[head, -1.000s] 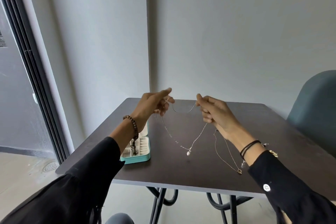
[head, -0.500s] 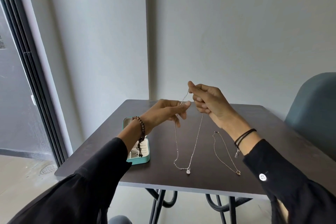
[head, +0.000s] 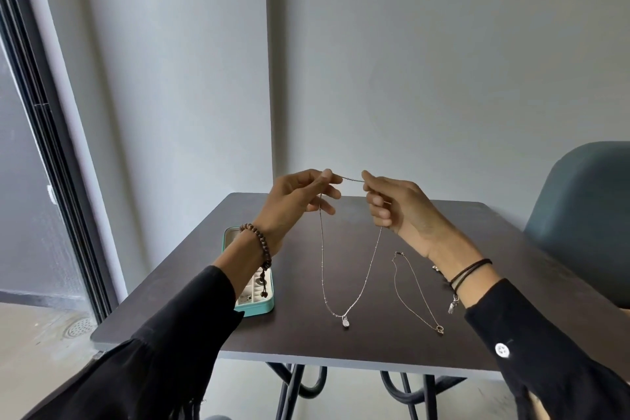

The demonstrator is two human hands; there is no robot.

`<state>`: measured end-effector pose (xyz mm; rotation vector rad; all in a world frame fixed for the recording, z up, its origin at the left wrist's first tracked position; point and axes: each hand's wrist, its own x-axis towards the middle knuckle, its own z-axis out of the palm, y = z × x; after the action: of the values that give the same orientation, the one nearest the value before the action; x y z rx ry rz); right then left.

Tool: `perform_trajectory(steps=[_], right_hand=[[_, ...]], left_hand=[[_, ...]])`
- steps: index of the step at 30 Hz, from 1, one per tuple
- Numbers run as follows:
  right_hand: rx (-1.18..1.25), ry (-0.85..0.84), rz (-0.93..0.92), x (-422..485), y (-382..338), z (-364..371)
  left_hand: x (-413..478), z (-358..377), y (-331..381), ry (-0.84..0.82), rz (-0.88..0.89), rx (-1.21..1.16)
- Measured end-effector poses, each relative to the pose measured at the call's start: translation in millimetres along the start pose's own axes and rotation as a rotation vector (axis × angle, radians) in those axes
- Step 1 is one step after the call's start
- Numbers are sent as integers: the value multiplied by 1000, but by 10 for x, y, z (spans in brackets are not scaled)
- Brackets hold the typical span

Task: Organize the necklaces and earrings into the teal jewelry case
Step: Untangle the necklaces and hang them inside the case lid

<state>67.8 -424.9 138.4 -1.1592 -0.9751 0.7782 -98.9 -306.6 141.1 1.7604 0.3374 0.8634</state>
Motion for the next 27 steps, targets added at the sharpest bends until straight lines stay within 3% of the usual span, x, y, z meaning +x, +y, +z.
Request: perform_trajectory(steps=[4, 17, 27], right_hand=[[99, -12, -56, -16, -102, -3], [81, 49, -105, 50, -177, -44], [-103, 152, -56, 493, 349, -306]], left_hand=[[32, 76, 74, 29, 31, -54], [243, 265, 91, 9, 46, -117], [580, 343, -455, 16, -89, -75]])
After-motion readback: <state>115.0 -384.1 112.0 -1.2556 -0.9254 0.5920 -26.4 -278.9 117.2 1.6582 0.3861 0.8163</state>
